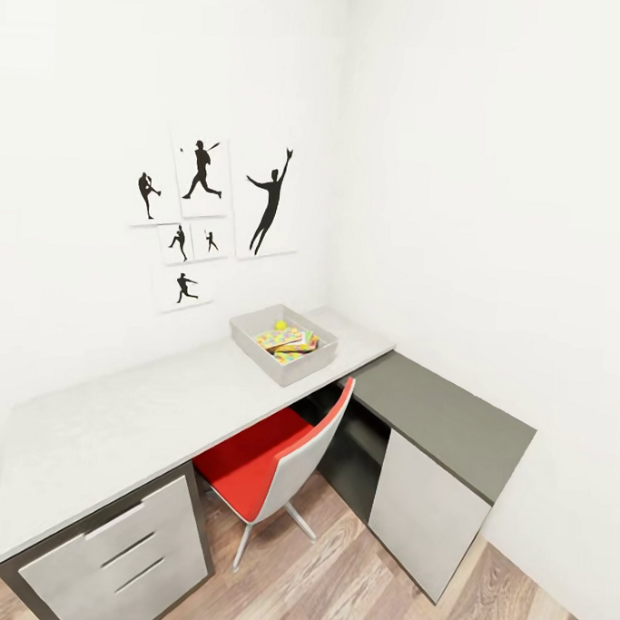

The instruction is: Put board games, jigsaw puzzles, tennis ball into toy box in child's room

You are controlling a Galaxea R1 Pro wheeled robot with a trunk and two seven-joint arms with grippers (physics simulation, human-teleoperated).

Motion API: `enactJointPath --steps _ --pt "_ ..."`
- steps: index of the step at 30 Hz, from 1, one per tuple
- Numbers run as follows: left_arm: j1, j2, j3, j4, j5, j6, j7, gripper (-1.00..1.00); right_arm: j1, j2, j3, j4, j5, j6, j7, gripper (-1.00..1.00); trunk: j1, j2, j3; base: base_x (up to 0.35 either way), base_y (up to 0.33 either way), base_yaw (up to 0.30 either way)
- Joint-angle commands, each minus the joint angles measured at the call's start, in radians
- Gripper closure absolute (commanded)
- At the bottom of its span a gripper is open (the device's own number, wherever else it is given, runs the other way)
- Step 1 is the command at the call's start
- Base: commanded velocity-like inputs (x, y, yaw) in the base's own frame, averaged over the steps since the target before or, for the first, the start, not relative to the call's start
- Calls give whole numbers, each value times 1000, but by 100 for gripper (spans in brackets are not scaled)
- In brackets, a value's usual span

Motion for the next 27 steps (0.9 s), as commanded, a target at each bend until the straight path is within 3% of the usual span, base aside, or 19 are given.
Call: enactJointPath --steps 1,9,27 --pt "-1 -2 9 2 -10 -5 -2 -100 -1 1 8 0 -9 -3 -3 -100 1 -2 -2 0 0 0" --pt "-1 -13 9 2 -9 -5 -2 -100 -1 1 8 0 -9 -3 -3 -100 1 -2 -2 0 0 0" --pt "-1 -15 10 2 -9 -5 -2 -100 -1 1 8 0 -9 -3 -3 -100 1 -2 -2 0 0 0"
